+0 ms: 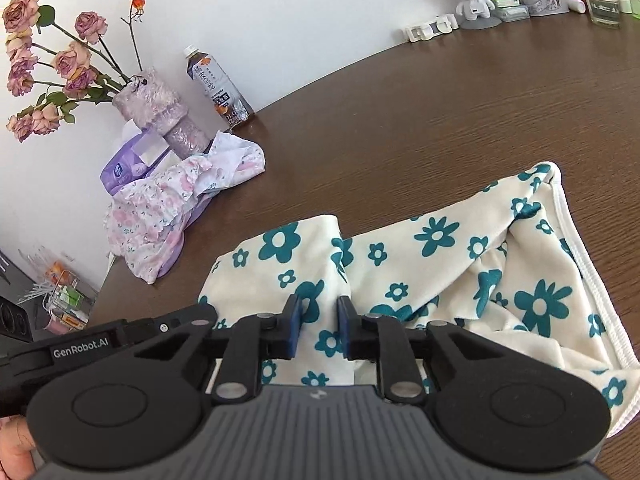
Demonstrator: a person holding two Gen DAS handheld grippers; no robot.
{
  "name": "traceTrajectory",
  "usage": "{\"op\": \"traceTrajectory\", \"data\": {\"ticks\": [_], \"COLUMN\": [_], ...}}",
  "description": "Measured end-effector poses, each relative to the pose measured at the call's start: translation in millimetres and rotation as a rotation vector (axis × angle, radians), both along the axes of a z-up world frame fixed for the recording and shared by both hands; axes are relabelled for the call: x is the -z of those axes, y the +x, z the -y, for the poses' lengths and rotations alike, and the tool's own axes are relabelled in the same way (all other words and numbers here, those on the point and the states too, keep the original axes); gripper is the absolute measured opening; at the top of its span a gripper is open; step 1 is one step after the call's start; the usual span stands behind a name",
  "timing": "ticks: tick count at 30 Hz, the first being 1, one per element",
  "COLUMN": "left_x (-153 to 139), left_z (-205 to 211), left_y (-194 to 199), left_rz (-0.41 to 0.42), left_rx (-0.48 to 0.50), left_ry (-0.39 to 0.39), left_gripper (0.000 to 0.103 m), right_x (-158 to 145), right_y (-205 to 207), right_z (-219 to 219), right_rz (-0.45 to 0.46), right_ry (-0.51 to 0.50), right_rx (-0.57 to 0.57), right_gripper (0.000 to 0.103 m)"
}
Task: Fold clothes
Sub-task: 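Pinch the shirt fold with both grippers and press it together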
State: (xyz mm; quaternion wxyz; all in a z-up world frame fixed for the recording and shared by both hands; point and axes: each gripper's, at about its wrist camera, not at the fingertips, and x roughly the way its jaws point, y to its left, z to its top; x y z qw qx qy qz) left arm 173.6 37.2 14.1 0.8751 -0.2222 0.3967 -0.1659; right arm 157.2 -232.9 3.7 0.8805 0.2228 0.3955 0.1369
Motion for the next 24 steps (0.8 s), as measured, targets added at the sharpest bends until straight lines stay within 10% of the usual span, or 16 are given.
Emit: {"op": "traceTrajectory", "data": {"ticks": [6,13,20,24], "left_x": [-1.6,5.8,4.8,12.2], "left_z": [-0.1,5.2,-3.4,-1.8], "left_y": [-13.8,-19.8,-35.1,-38.6], "left_rz": [0.022,0.045,0.033,0.049], "left_rx": [0.04,0.037,-0.006,-0.008], "left_ry": [0.03,0.026,-0.006,-0.026], "left_gripper": [0.034,0.021,0.035,0.02], "right_x": [-10.1,-5.0,-3.8,2.0], "right_y": [-22.7,-22.8,-35.7,-43.5], "right_z": [2.7,-6.4,4.8,3.2], "right_rz": [0.05,0.062,0.057,0.062], "right_ry": [-0.04,-0.064,-0.01,-0.021], "right_rx": [-0.009,-0.025,-0.019,-0.033], "right_gripper": [0.039,0.018,0.046,0.018]}}
